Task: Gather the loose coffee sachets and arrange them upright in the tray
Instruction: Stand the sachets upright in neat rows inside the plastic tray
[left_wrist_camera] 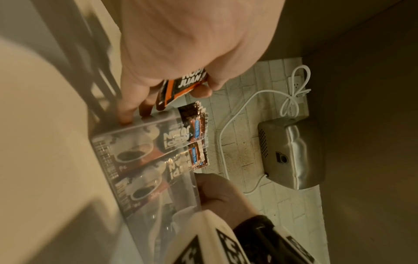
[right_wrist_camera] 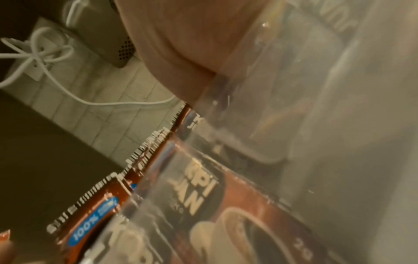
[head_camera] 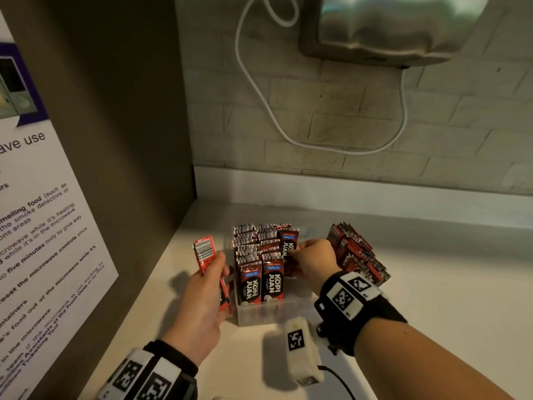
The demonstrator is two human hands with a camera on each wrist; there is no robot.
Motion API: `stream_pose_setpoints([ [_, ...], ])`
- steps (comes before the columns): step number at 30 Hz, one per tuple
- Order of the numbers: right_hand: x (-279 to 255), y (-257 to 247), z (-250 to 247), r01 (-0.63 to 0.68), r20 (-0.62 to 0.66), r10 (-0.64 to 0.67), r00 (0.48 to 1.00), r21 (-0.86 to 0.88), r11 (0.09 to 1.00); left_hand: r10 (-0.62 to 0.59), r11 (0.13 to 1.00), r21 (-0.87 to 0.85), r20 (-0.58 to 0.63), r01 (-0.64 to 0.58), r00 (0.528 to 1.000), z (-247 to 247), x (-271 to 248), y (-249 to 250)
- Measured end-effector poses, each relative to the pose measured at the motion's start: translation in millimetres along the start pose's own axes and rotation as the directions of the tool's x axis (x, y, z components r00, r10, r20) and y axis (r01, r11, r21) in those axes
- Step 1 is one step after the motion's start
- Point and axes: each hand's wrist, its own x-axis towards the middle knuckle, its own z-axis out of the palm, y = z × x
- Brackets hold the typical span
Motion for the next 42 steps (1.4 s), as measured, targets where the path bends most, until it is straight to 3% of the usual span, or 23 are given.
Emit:
stream_pose_setpoints([
  [10, -5, 0, 4, 0.026, -0.029, -0.024, 0.999, 0.075, 0.997, -0.010, 1.000, -0.001, 0.010, 0.010, 1.000, -2, 2, -1],
  [28, -8, -2, 3, 0.088, -0.047, -0.093, 0.995, -0.091, 0.992, -0.013, 1.000, -0.001, 0.020, 0.013, 1.000, -3, 1, -3],
  [38, -9, -2, 0, 0.103, -0.097, -0.113, 0.989, -0.097, 0.990, 0.025, 1.000, 0.007, -0.071, -0.025, 0.997, -9, 11, 1],
  [42, -20, -7, -6, 0.225, -0.190, -0.226, 0.955, -0.025, 0.974, 0.103, 0.995, -0.007, -0.084, -0.104, 0.991, -11, 9, 7],
])
